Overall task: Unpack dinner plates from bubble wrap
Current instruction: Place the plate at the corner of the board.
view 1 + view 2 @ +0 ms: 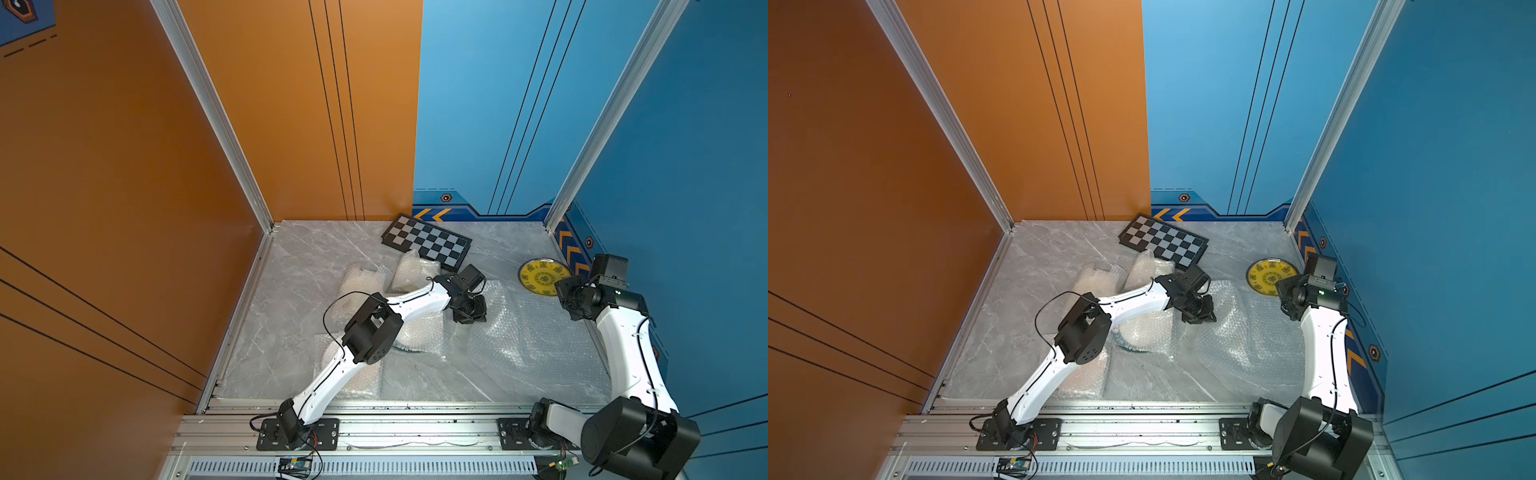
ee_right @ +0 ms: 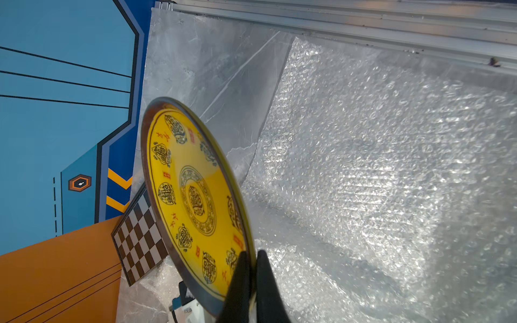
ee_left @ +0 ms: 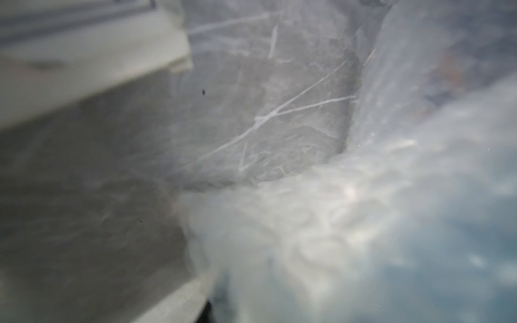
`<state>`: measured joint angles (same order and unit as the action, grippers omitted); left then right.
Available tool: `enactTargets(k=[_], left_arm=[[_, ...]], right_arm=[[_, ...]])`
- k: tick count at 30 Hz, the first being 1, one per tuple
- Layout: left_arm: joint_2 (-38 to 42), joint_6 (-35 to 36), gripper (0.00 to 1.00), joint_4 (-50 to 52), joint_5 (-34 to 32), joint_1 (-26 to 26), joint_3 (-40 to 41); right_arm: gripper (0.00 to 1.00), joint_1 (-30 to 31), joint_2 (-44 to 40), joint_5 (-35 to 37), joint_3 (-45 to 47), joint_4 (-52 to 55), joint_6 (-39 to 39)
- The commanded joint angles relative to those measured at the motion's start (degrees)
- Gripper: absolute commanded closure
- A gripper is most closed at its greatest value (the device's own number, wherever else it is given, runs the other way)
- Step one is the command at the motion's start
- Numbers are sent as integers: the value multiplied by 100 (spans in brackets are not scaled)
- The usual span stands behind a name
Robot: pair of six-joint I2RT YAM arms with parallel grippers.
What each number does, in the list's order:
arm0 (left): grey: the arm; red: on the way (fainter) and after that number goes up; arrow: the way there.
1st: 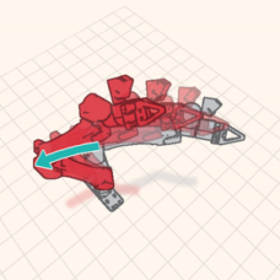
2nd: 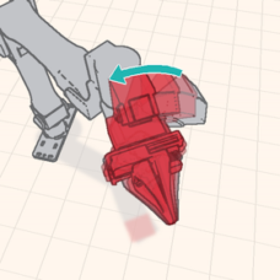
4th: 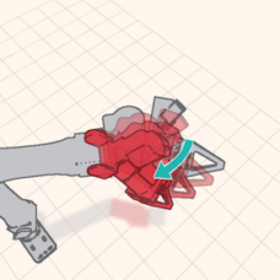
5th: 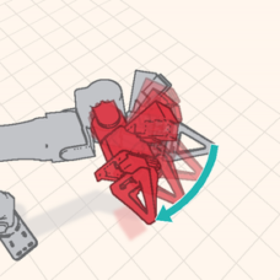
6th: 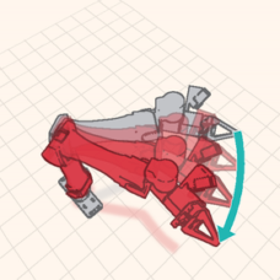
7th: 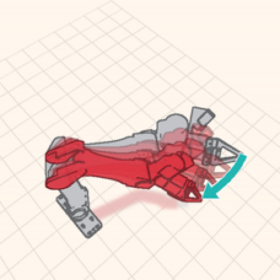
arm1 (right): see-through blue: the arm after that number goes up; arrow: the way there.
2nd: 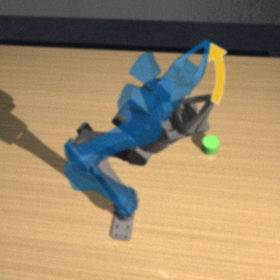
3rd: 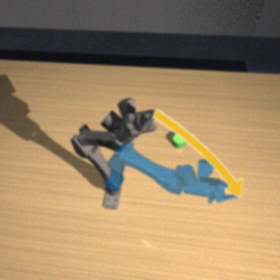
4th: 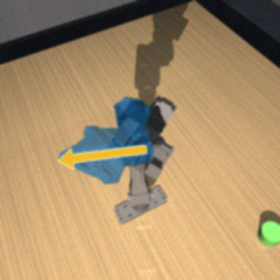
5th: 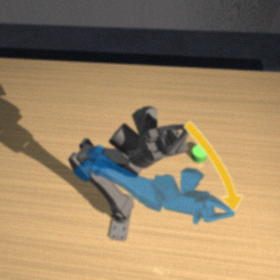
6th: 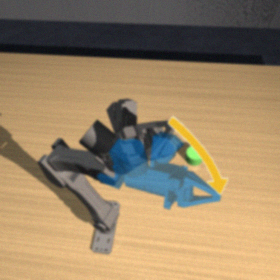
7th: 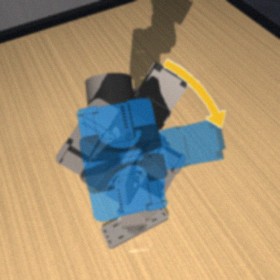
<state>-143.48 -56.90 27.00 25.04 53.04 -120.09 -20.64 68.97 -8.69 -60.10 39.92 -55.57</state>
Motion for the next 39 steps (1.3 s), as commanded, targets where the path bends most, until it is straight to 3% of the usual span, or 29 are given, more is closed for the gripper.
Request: enactTargets(k=[1, 4, 7, 15, 24, 39], left_arm=[[-121, -204, 43, 119, 1, 243, 47], [64, -100, 11, 135, 88, 254, 289], [353, 168, 2, 357, -22, 238, 526], [1057, 1246, 2, 1848, -726, 140, 525], [1388, 1579, 2, 2034, -668, 108, 951], [2428, 2463, 2, 2958, -1095, -179, 812]], right_arm=[[100, -45, 233, 204, -105, -492, -91], [100, -45, 508, 218, -78, -809, -120], [100, -80, 738, 260, -94, -1071, -125], [100, -142, 1439, 263, -215, -1570, -283], [100, -126, 2519, 244, -772, -1994, -269], [100, 25, 3755, 217, -1119, -2551, -464]])
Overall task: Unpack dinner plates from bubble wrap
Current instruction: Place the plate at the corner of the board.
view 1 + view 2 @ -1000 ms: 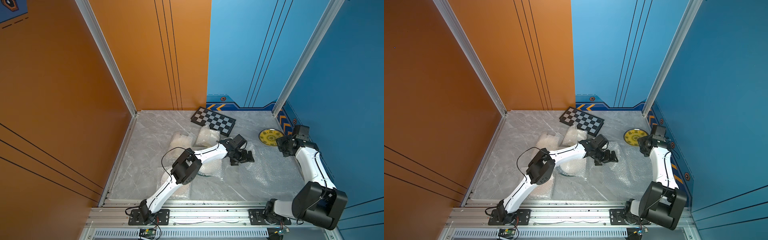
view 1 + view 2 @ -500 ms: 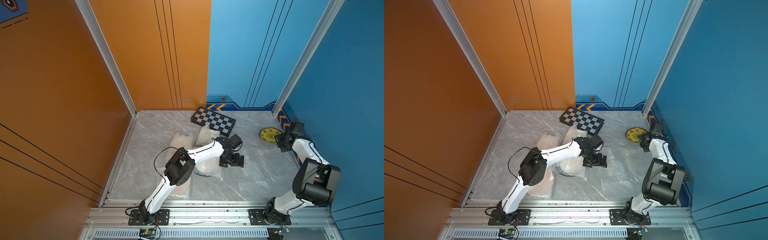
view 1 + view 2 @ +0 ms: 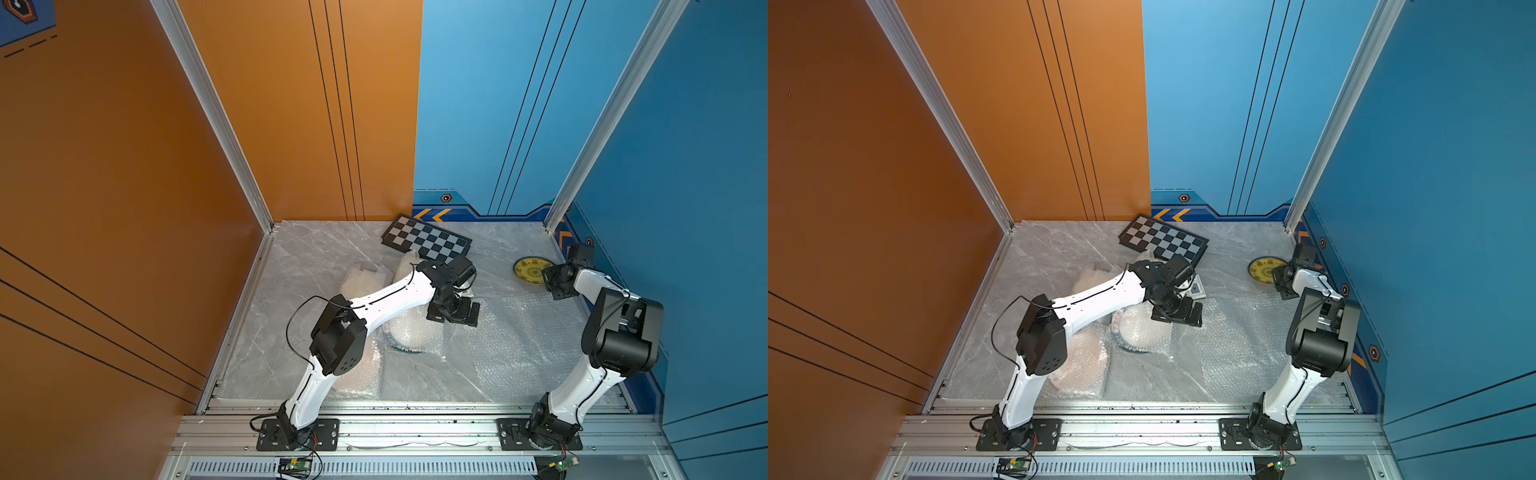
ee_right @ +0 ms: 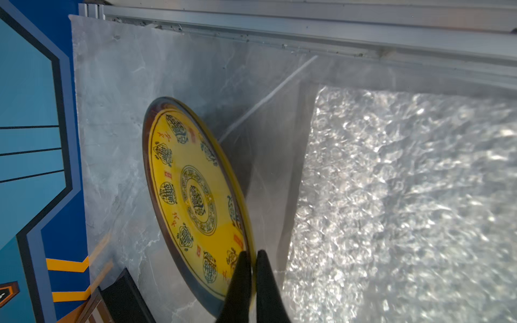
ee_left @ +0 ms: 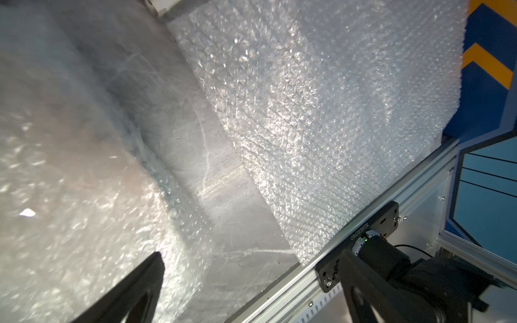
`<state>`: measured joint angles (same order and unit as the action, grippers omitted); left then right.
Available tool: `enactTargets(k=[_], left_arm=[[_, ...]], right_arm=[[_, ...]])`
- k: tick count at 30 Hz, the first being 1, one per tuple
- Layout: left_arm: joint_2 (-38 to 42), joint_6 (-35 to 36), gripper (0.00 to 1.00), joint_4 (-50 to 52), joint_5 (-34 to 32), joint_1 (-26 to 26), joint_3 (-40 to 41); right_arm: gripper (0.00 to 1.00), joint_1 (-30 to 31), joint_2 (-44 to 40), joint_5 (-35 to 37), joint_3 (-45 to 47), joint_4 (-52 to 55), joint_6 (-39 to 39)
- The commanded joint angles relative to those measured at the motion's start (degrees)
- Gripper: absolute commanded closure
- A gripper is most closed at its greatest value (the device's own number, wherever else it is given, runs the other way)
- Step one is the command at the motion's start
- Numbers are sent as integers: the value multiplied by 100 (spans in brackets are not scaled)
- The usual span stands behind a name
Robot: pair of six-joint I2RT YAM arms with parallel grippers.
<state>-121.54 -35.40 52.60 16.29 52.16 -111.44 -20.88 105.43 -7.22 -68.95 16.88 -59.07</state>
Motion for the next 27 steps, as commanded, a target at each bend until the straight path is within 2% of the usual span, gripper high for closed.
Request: enactTargets(k=[1, 8, 11, 18, 27], left_arm=[[297, 327, 2, 438, -239, -124, -23], [841, 310, 2, 484, -368, -475, 412], [1017, 279, 2, 481, -393, -622, 556], [1292, 177, 2, 480, -473, -816, 643], [1637, 78, 2, 481, -600, -939, 712]], right_arm=[[100, 42, 163, 62, -233, -256, -122], [100, 41, 416, -117, -185, -308, -96], [97, 41, 495, -206, -218, -328, -79], [72, 33, 384, -264, -136, -330, -58], [58, -79, -719, -250, 200, -33, 95]])
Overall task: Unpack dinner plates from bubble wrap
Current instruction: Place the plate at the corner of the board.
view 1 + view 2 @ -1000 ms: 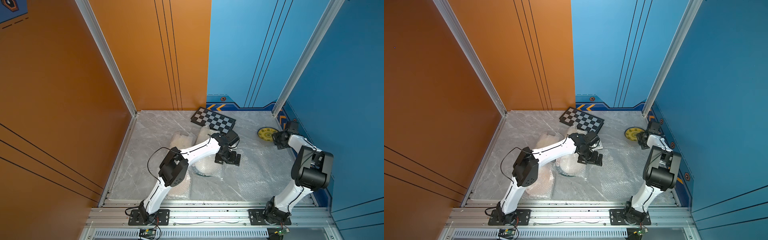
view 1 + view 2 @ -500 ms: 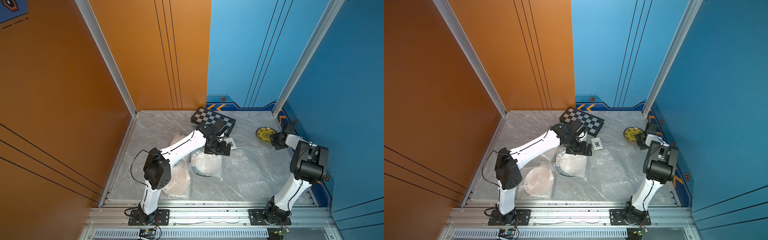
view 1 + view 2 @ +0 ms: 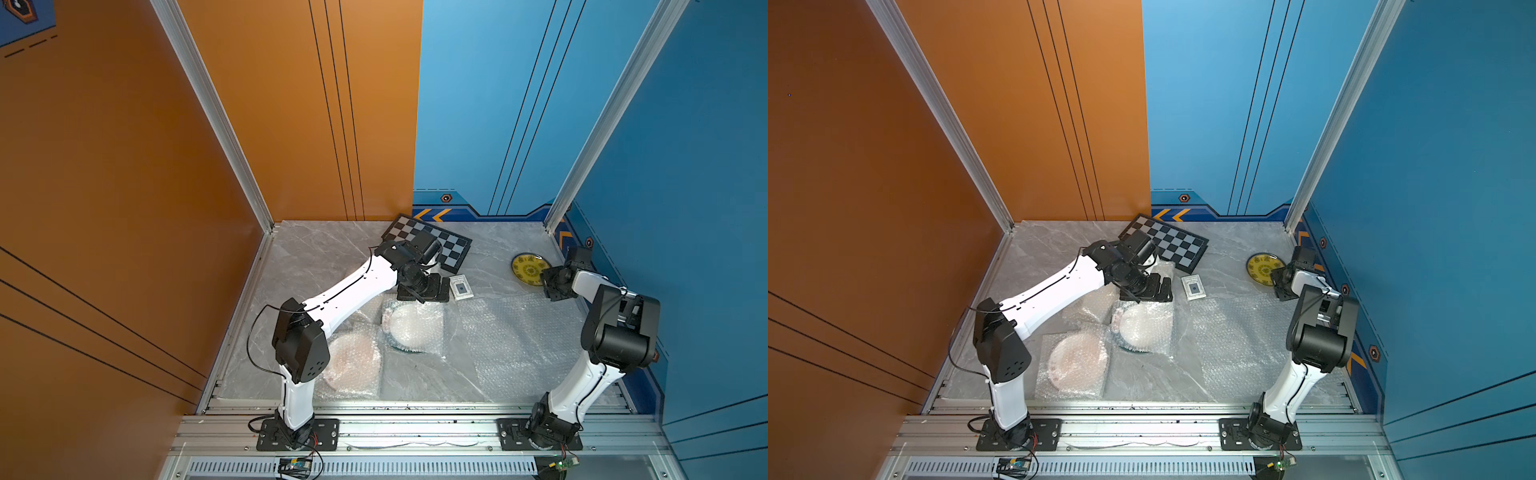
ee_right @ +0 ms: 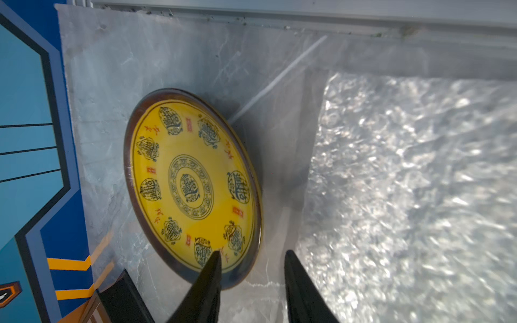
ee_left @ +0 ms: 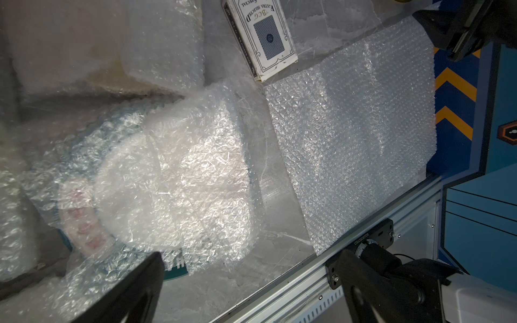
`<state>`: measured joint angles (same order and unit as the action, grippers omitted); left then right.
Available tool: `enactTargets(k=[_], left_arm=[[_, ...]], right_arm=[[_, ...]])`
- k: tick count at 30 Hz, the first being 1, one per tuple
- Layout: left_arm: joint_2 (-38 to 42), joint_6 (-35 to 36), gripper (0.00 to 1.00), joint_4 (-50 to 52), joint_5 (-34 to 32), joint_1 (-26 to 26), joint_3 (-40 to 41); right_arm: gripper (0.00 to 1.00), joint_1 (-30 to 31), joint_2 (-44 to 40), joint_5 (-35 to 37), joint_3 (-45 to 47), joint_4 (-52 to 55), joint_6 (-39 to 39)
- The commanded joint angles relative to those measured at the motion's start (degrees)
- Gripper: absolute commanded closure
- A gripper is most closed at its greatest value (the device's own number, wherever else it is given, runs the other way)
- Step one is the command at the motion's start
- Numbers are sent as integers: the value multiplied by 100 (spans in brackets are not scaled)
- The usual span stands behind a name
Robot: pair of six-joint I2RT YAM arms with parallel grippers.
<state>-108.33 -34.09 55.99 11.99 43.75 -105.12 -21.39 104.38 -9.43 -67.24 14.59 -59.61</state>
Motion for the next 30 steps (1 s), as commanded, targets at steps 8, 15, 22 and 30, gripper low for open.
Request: enactTargets(k=[8, 15, 22, 30], left_arm=[[1370, -262, 2, 89, -407, -719, 1379], [2556, -459, 2, -232, 74, -1668, 3051], [3404, -850, 0, -835, 368, -2014, 4281], [3711, -922, 4, -1094, 470, -2637, 4784]], right_arm=[[37, 1498, -1837, 566, -871, 2056, 1673], [26, 3879, -1310, 175, -1407, 3265, 2094], [25, 5621, -621, 176, -1624, 3723, 2110], [24, 6593, 220, 370, -2046, 4000, 2135]])
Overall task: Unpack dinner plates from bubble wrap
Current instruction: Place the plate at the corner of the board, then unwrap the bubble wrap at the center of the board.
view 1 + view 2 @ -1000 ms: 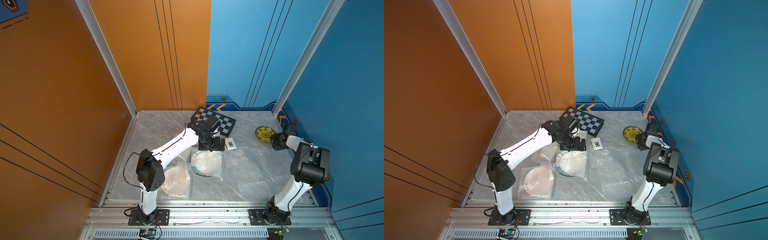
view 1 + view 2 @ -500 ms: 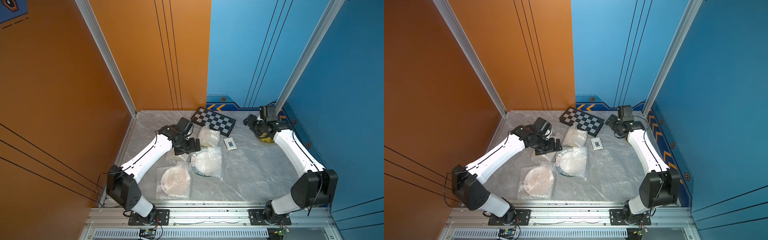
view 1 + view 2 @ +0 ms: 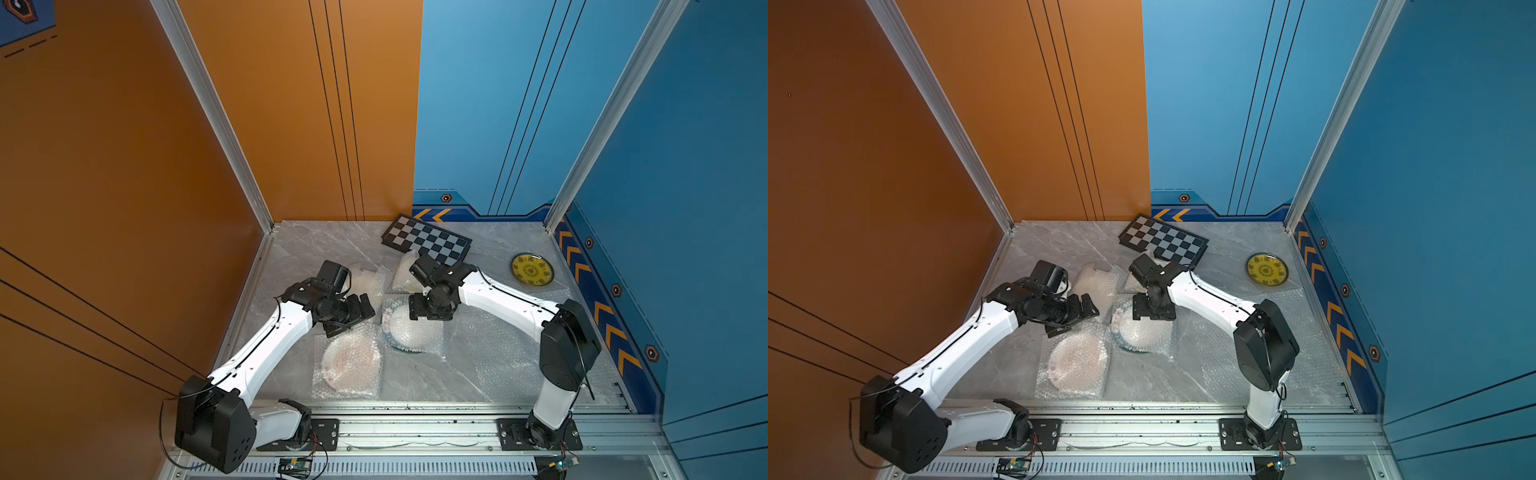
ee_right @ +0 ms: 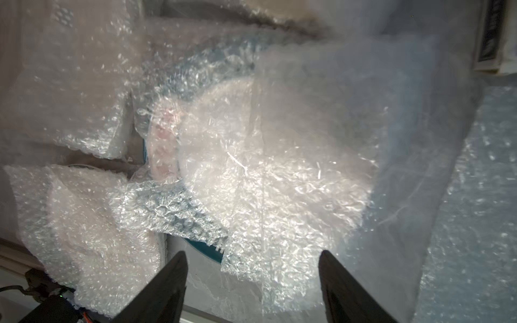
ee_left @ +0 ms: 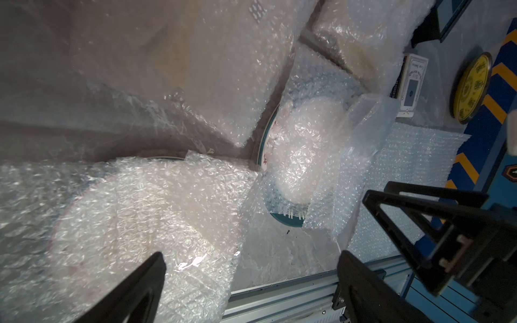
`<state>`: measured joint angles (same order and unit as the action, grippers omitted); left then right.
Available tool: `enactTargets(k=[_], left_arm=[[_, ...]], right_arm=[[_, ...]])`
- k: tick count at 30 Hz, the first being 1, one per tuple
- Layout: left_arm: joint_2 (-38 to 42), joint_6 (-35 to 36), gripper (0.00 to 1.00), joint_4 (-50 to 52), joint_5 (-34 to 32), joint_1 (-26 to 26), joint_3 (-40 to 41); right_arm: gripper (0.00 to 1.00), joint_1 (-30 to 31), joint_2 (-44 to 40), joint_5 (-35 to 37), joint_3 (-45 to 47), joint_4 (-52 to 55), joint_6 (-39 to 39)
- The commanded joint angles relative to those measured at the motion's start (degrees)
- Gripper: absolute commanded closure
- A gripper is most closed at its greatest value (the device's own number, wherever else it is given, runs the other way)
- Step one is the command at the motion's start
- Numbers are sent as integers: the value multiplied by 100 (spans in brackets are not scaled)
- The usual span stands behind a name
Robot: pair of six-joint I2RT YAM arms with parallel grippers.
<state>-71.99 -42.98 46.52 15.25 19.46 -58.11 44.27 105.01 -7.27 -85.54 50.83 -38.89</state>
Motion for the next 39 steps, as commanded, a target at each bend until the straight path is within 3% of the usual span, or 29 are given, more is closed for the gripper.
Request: enactTargets(k=[1, 7, 12, 14, 16, 19, 31, 35, 39], left_arm=[[39, 10, 4, -165, 189, -348, 75], [-455, 377, 7, -186, 196, -665, -381], [-879, 322, 12, -255, 163, -163, -772], [-979, 106, 21, -427, 201, 89, -843], [-1077, -182, 37, -666, 255, 204, -744], [-1169, -426, 42, -952, 310, 305, -531], [-1377, -643, 40, -1005, 231, 761, -336], [-802, -712, 33, -771, 67, 674, -231], [62, -578, 31, 378, -550, 450, -43]], right_arm=[[24, 49, 207, 123, -280, 382, 43], [24, 51, 401, 14, -660, 398, 79], [24, 73, 721, 208, -884, 838, 157], [24, 96, 718, 468, -796, 896, 195], [24, 92, 750, 682, -726, 920, 271], [24, 93, 942, 831, -775, 976, 381], [25, 178, 1076, 961, -632, 962, 459], [25, 300, 591, 830, -632, 847, 568], [25, 503, 315, 311, -644, 837, 594]])
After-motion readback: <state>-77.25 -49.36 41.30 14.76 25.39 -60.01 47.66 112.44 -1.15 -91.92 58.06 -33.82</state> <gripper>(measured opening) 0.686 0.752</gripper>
